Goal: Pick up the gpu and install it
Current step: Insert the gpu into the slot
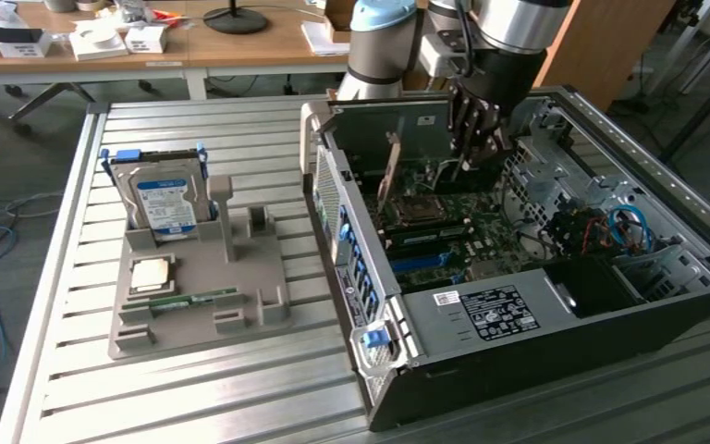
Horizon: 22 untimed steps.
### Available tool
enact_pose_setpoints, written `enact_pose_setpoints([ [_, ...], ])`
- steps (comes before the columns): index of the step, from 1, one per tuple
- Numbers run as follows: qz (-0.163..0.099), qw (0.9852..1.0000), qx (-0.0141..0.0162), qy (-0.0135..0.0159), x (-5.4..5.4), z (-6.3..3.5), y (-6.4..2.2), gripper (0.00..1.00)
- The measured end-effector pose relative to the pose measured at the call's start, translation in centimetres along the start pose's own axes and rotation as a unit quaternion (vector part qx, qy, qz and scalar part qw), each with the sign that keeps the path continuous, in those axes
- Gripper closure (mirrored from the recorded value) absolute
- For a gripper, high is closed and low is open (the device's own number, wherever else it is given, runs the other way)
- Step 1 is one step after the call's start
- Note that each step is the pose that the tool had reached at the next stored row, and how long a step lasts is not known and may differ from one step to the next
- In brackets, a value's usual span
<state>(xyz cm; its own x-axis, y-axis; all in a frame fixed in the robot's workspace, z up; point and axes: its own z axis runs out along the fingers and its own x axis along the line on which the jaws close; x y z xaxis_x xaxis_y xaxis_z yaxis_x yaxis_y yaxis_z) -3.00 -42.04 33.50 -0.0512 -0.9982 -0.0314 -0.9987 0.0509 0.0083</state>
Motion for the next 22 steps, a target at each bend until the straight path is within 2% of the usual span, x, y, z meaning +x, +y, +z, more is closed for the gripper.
enact_pose_setpoints([
  [13, 0.0, 1.0, 0.0, -0.0001, 0.01, 0.31, 0.0, 0.73],
  [22, 0.0, 1.0, 0.0001, 0.0, 0.03, 1.05, -0.01, 0.73],
])
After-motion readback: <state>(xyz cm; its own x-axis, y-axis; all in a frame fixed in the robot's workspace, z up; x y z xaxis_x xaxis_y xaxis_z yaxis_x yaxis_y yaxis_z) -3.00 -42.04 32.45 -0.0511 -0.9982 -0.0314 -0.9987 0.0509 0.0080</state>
